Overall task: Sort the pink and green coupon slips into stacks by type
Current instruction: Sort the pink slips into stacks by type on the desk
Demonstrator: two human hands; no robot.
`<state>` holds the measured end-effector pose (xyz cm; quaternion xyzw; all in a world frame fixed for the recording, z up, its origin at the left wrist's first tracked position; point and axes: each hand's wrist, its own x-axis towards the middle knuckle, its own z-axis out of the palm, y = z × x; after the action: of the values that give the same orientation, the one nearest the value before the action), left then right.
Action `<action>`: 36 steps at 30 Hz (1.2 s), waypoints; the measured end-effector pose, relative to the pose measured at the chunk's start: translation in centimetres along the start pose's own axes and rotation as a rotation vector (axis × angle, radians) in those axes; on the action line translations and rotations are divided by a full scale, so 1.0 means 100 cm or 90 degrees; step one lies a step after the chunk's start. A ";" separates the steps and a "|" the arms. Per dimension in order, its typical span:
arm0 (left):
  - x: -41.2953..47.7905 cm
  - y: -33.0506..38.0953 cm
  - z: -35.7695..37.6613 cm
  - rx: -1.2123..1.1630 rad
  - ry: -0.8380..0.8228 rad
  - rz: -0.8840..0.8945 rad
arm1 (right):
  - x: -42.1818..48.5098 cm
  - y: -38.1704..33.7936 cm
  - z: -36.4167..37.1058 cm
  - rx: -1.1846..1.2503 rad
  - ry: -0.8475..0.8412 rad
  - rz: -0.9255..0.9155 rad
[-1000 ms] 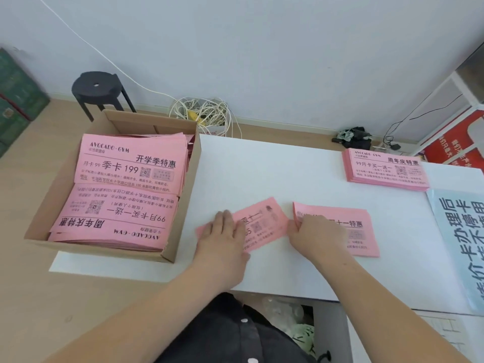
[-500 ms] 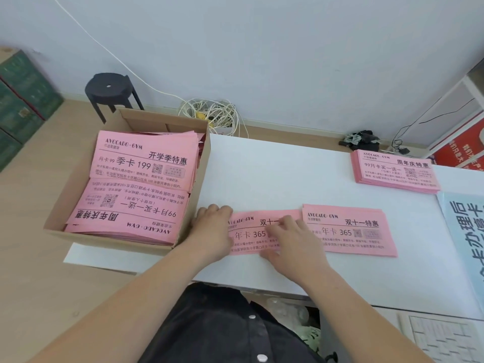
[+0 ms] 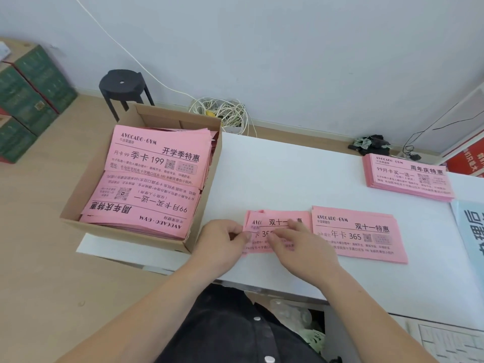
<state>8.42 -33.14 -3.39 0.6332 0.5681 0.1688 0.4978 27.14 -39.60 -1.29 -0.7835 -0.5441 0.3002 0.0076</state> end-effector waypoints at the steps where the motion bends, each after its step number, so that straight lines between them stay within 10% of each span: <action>1: 0.000 0.001 0.002 -0.005 0.004 0.010 | -0.003 -0.004 -0.003 0.097 0.000 0.000; 5: -0.006 0.009 0.012 -0.073 0.013 0.011 | -0.009 -0.019 -0.008 0.345 0.036 0.011; 16: -0.002 -0.022 0.007 -0.193 0.091 -0.120 | -0.001 0.010 -0.008 0.360 0.065 0.109; 36: -0.013 0.008 0.016 -0.140 -0.004 0.012 | -0.009 -0.015 -0.007 0.322 0.052 0.011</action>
<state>9.75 -34.93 -2.99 0.5805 0.5384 0.2328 0.5647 26.02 -39.56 0.20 -0.7729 -0.4440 0.3951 0.2224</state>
